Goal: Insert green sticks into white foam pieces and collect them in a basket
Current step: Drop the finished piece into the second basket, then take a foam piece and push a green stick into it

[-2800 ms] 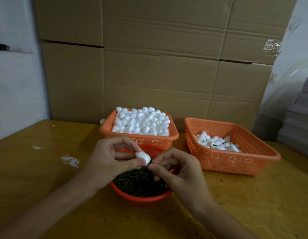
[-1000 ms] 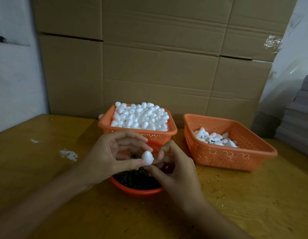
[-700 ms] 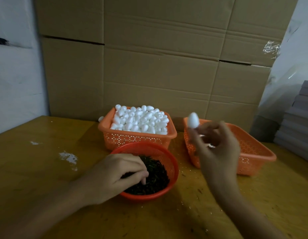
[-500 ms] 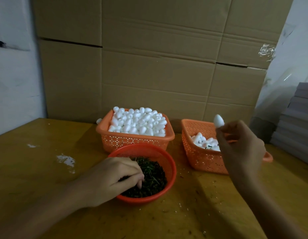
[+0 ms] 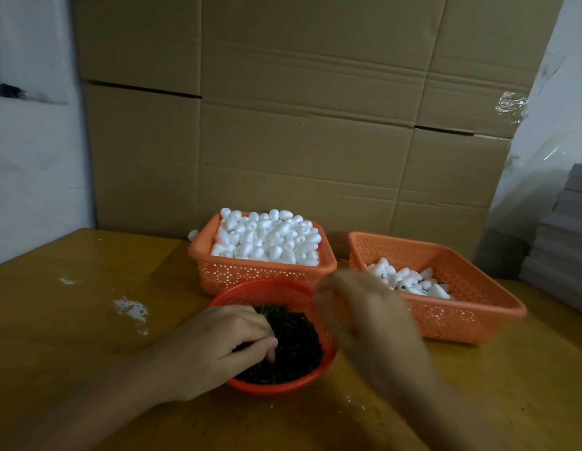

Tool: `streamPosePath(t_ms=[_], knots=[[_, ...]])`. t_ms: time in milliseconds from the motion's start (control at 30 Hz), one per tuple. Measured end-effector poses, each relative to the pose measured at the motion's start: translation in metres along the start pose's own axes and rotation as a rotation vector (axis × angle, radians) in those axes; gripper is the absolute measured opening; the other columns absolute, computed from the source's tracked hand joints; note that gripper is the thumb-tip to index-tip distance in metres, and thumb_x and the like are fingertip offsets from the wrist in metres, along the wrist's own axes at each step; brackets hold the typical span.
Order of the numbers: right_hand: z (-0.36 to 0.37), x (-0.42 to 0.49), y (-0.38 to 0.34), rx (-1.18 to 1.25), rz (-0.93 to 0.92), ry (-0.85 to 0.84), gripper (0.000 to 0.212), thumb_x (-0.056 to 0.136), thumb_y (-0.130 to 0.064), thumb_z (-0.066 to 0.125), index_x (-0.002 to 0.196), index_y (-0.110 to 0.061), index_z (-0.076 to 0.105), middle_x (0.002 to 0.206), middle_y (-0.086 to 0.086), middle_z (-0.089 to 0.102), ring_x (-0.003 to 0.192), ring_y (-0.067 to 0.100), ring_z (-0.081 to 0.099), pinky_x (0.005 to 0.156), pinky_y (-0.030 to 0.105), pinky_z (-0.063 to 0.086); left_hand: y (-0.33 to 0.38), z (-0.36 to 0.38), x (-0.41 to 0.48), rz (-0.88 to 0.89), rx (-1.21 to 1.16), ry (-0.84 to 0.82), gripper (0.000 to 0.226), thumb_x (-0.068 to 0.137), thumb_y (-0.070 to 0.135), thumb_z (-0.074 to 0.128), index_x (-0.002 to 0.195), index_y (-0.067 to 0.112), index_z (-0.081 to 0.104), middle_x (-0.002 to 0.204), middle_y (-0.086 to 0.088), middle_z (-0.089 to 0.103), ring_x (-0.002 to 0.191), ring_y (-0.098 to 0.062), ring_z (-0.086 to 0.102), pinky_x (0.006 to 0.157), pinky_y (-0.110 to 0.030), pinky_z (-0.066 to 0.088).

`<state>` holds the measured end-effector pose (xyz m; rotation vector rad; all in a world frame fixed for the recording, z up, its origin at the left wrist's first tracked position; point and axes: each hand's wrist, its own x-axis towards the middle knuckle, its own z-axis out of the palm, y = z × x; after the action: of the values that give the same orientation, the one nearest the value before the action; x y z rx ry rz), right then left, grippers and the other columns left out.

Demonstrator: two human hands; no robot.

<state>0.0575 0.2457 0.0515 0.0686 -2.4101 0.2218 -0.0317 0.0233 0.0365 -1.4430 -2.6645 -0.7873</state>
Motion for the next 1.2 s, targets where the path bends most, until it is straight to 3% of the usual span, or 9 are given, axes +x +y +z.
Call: streamPosePath(t_ms=[133,267,500,700,800,933,1033,1100,1200], knots=[[0.034,-0.019,-0.043,-0.009,-0.216,-0.376,0.042,0.108,-0.055,0.013,0.11,-0.033,0.048,0.1,-0.012,0.063,0.091,0.012,0.056,0.086,0.035,0.042,-0.004,-0.003,0.0,0.021,0.05,-0.001,0.031,0.108,0.027,0.053,0.092,0.02,0.08,0.104,0.019,0.068,0.109,0.001,0.058,0.096,-0.023,0.044],[0.035,-0.017,-0.032,0.005,-0.21,-0.413,0.044,0.106,-0.057,0.005,0.096,-0.034,0.041,0.089,-0.011,0.055,0.082,0.01,0.048,0.082,0.033,0.035,-0.01,-0.001,-0.001,0.041,0.053,0.015,0.029,0.107,0.026,0.057,0.087,0.022,0.079,0.099,0.021,0.066,0.107,0.0,0.058,0.092,-0.021,0.044],[0.038,-0.017,-0.033,-0.002,-0.214,-0.423,0.054,0.106,-0.056,0.004,0.104,-0.03,0.051,0.092,-0.009,0.058,0.083,0.011,0.048,0.082,0.035,0.036,-0.019,0.007,0.006,0.103,0.06,0.05,0.033,0.104,0.043,0.053,0.083,0.027,0.073,0.099,0.016,0.064,0.1,-0.006,0.059,0.088,-0.03,0.047],[0.037,-0.017,-0.035,0.013,-0.204,-0.453,0.06,0.099,-0.058,0.002,0.106,-0.028,0.054,0.101,-0.006,0.062,0.096,0.015,0.054,0.083,0.036,0.033,-0.023,-0.009,0.028,0.115,0.032,0.424,0.029,0.098,0.051,0.047,0.083,0.039,0.069,0.1,0.02,0.052,0.099,-0.007,0.059,0.082,-0.025,0.045],[0.036,-0.015,-0.035,0.014,-0.201,-0.46,0.065,0.097,-0.058,0.0,0.111,-0.029,0.057,0.105,-0.006,0.063,0.098,0.015,0.055,0.084,0.035,0.032,-0.033,-0.028,0.065,0.009,0.182,0.546,0.023,0.1,0.041,0.052,0.102,0.035,0.074,0.108,0.014,0.052,0.112,-0.013,0.055,0.095,-0.042,0.046],[0.037,-0.016,-0.035,0.013,-0.19,-0.488,0.068,0.096,-0.059,-0.002,0.114,-0.03,0.056,0.109,-0.007,0.063,0.101,0.013,0.054,0.085,0.033,0.031,-0.052,-0.047,0.122,-0.262,0.326,0.082,0.034,0.107,0.033,0.043,0.133,0.037,0.065,0.155,-0.001,0.042,0.149,-0.025,0.028,0.122,-0.045,0.02],[0.036,-0.017,-0.036,0.021,-0.176,-0.497,0.071,0.094,-0.06,-0.004,0.116,-0.03,0.056,0.112,-0.007,0.063,0.104,0.014,0.054,0.084,0.032,0.028,-0.067,-0.043,0.151,-0.43,0.305,-0.121,0.058,0.111,0.039,0.038,0.165,0.025,0.022,0.175,-0.008,0.0,0.161,-0.028,-0.006,0.129,-0.047,-0.001],[0.036,-0.015,-0.036,0.014,-0.18,-0.503,0.072,0.093,-0.06,-0.004,0.117,-0.03,0.057,0.111,-0.007,0.063,0.105,0.014,0.055,0.087,0.033,0.032,-0.072,-0.041,0.158,-0.522,0.318,-0.132,0.076,0.107,0.041,0.048,0.166,0.019,0.005,0.172,-0.008,-0.002,0.161,-0.027,-0.006,0.13,-0.048,0.005],[0.036,-0.013,-0.037,0.012,-0.183,-0.499,0.071,0.094,-0.059,-0.003,0.116,-0.029,0.058,0.11,-0.007,0.063,0.103,0.014,0.055,0.088,0.035,0.034,-0.065,-0.049,0.16,-0.579,0.413,-0.159,0.068,0.108,0.037,0.05,0.162,0.01,0.02,0.169,-0.008,0.016,0.158,-0.028,0.014,0.129,-0.046,0.016]])
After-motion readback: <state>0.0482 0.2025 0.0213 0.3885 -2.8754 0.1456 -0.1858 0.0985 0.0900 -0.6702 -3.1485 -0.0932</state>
